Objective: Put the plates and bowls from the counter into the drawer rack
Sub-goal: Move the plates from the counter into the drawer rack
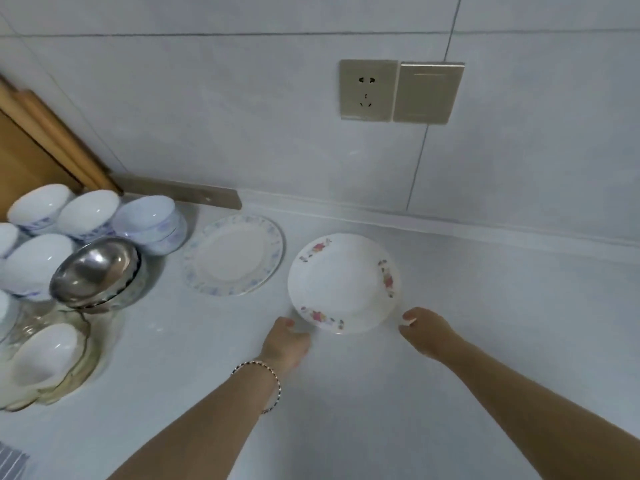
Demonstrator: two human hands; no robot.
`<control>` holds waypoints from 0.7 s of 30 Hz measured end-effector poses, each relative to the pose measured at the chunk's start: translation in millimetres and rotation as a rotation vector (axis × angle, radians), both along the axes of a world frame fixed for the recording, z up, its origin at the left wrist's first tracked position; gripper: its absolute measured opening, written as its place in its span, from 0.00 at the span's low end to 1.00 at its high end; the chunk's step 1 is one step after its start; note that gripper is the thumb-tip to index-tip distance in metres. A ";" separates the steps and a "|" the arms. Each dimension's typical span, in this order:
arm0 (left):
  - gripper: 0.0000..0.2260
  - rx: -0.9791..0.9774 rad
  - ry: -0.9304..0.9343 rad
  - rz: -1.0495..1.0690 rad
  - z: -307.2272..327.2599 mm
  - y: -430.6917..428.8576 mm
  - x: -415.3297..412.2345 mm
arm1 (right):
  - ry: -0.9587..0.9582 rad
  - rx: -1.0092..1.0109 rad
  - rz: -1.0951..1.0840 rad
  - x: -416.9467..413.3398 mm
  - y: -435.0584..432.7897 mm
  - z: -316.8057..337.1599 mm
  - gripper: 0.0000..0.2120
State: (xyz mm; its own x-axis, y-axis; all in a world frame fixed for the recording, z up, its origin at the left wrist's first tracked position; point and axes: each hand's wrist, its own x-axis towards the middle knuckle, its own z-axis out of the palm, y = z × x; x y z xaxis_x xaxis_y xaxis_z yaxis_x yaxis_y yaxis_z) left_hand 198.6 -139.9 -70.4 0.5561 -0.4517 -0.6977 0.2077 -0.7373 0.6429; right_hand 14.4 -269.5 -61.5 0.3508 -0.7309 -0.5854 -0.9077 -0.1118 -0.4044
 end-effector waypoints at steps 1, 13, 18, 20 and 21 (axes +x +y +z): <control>0.18 0.004 -0.022 0.030 -4.3 -12.4 3.8 | -0.032 0.008 -0.051 7.7 -16.0 -7.9 0.22; 0.23 0.031 0.041 0.196 -35.6 -69.7 43.1 | -0.278 0.056 -0.289 50.2 -83.9 -56.9 0.12; 0.23 0.012 0.149 0.194 -22.9 -48.5 37.0 | -0.328 0.031 -0.311 36.3 -59.6 -39.6 0.11; 0.23 -0.001 0.167 0.165 -15.5 -28.8 31.3 | -0.333 0.012 -0.318 28.4 -40.8 -28.6 0.11; 0.22 -0.008 0.167 0.146 -10.9 -16.2 28.4 | -0.328 0.002 -0.313 24.2 -29.7 -22.9 0.11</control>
